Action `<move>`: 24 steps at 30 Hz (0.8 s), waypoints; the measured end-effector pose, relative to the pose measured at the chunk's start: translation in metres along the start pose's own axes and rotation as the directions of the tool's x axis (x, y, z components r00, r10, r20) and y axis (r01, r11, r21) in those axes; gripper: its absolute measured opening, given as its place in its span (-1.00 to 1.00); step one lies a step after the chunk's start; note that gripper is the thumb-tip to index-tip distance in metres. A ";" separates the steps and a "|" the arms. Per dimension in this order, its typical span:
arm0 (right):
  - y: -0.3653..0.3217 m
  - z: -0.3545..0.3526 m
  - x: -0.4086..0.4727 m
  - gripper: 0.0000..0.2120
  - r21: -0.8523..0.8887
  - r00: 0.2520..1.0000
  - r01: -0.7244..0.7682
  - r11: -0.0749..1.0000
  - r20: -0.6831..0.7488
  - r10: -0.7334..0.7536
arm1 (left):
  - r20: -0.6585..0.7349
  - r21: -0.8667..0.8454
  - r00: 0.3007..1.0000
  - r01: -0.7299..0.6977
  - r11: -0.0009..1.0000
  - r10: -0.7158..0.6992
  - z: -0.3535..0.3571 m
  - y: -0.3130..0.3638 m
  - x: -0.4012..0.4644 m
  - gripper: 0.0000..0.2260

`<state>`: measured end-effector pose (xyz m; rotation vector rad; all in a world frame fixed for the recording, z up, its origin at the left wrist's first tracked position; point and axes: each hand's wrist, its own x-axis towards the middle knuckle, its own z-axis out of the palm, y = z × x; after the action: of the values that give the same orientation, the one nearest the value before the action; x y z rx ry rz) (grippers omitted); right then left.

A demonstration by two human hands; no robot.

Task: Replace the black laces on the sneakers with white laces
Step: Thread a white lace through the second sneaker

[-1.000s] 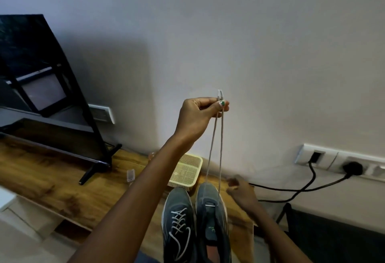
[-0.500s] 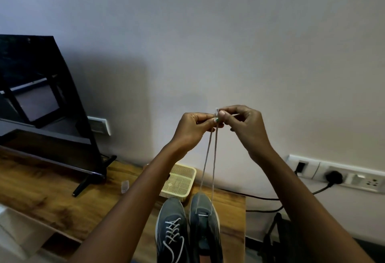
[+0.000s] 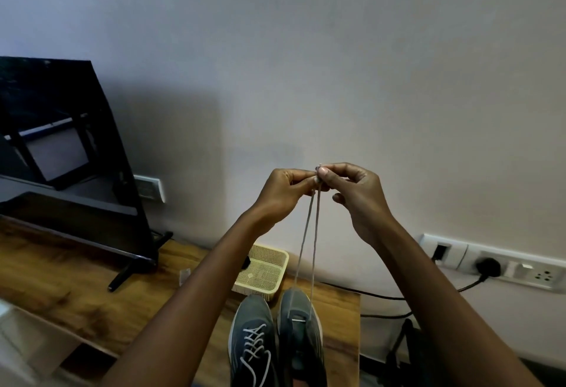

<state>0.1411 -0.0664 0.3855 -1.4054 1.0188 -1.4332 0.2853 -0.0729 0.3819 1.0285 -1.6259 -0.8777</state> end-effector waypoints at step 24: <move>0.137 -0.002 -0.056 -0.81 -0.265 0.943 -0.160 0.951 -0.325 0.069 | -0.055 -0.067 0.998 0.030 0.997 -0.034 -0.001 -0.004 0.002 -0.80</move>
<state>0.1436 -0.0532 0.2380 -1.3152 1.5417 -1.4930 0.2866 -0.0764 0.3798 1.0268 -1.5274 -0.9106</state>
